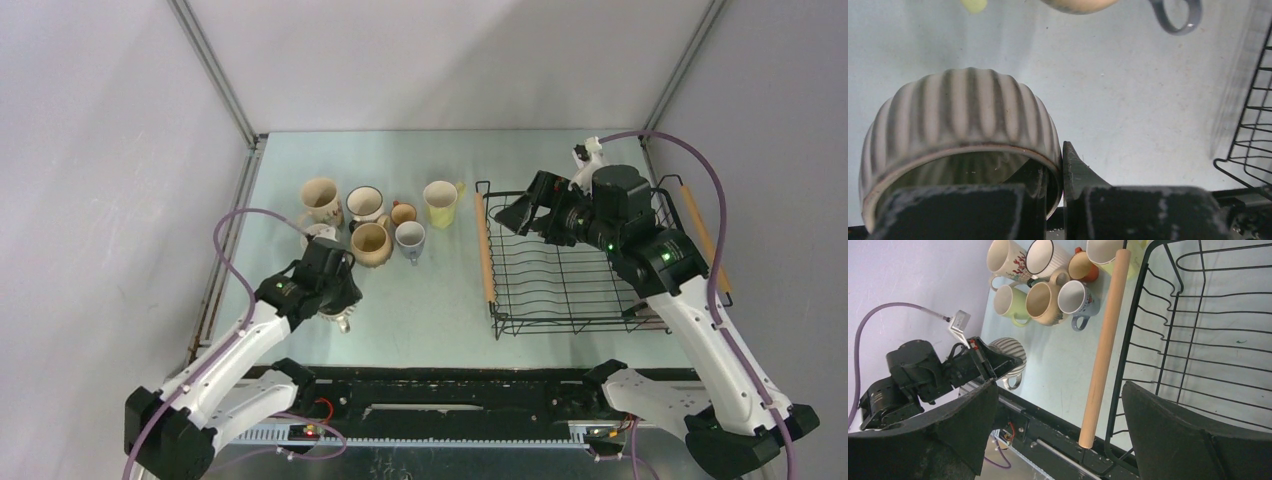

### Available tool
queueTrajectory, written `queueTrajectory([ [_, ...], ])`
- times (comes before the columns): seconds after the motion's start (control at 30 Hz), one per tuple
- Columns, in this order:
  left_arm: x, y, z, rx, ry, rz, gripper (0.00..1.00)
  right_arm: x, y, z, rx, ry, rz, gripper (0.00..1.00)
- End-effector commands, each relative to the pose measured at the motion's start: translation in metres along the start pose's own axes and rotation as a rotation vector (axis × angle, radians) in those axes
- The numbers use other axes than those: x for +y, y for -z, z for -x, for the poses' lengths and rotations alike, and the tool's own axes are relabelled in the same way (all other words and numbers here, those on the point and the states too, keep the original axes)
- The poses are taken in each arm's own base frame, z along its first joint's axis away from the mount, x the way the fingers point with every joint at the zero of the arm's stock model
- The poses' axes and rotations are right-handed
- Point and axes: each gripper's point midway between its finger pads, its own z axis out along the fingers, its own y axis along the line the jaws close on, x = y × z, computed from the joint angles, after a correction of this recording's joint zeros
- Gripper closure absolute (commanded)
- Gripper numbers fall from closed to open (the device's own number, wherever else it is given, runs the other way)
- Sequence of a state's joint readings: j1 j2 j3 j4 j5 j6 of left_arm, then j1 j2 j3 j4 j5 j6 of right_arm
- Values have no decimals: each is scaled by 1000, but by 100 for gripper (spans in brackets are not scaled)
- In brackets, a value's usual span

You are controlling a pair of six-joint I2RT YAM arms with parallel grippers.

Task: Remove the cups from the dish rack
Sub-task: Place the cup at the center of the board.

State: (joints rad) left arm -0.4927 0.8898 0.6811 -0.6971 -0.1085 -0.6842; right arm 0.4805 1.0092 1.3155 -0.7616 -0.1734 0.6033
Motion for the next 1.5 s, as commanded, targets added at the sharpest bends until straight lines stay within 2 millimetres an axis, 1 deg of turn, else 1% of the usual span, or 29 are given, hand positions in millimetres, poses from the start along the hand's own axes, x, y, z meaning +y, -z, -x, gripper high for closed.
queueTrajectory([
  [0.0,-3,-15,21,-99,53,1,100,0,-5,-2,4,32,6,0],
  [0.17,0,-31,17,-91,65,6,100,-1,-8,-6,19,35,14,0],
  [0.37,0,-44,13,-77,67,0,100,-2,-11,-7,27,44,10,0],
  [0.6,4,-54,8,-60,74,10,98,-3,-18,-8,44,47,13,0],
  [0.7,5,-57,5,-54,79,14,95,-3,-21,-9,49,46,12,0],
  [0.87,7,-61,2,-48,83,16,85,-4,-24,-9,56,43,7,0],
  [0.97,8,-61,1,-47,85,20,81,-5,-25,-11,61,46,9,0],
  [1.03,9,-62,0,-47,90,24,75,-5,-25,-12,60,45,11,0],
  [1.17,10,-62,-1,-49,98,23,69,-6,-26,-15,68,45,13,0],
  [1.4,6,-58,4,-63,95,8,61,-9,-27,-16,68,49,6,0],
  [1.47,4,-55,6,-66,92,1,57,-10,-27,-15,62,51,1,0],
])
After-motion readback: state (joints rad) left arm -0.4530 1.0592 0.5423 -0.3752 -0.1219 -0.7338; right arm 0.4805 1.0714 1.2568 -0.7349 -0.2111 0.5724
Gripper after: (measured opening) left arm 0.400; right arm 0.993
